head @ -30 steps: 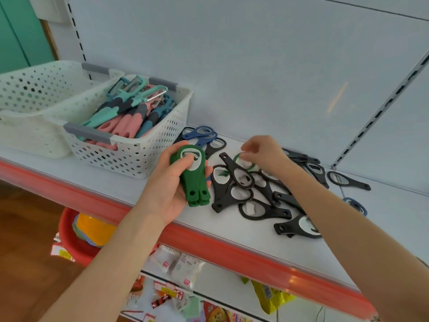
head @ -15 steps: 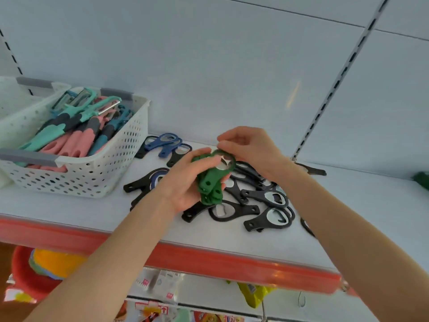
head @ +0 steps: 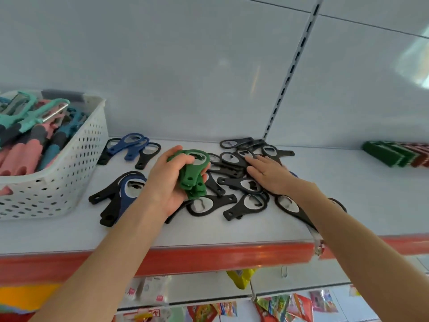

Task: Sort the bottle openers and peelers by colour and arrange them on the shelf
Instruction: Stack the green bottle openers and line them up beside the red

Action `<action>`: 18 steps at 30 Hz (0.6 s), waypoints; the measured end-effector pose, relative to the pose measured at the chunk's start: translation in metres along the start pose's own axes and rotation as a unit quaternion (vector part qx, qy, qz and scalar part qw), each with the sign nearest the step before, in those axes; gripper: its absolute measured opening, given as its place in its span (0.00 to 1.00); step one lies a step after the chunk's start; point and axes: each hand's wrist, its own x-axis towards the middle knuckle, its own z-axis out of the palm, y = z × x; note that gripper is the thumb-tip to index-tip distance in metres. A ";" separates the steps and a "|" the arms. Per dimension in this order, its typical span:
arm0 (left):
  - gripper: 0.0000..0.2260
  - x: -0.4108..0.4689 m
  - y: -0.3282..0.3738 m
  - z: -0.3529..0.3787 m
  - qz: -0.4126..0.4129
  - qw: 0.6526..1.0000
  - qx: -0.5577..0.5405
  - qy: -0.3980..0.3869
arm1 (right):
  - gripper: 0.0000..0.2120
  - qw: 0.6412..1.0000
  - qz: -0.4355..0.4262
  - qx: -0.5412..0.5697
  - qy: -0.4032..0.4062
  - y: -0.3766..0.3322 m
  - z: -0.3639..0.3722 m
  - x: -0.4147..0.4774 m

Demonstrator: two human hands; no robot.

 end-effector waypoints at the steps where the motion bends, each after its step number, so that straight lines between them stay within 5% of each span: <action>1: 0.11 0.000 -0.002 0.002 0.002 1.000 0.010 -0.007 | 0.23 1.000 -0.008 0.025 0.016 -0.002 -0.002 -0.003; 5: 0.09 0.000 -0.010 0.016 0.034 0.999 0.033 -0.010 | 0.18 0.944 0.001 0.272 0.185 -0.028 -0.021 -0.037; 9: 0.17 0.006 -0.025 0.040 0.093 0.993 0.066 0.030 | 0.08 0.829 -0.014 0.557 0.037 -0.062 -0.026 -0.077; 14: 0.21 0.007 -0.047 0.070 0.148 0.983 0.110 0.014 | 0.13 0.766 -0.058 0.640 0.029 -0.054 -0.025 -0.089; 18: 0.21 0.013 -0.065 0.092 0.108 0.977 0.180 -0.040 | 0.13 0.783 -0.058 0.617 0.052 -0.006 -0.037 -0.093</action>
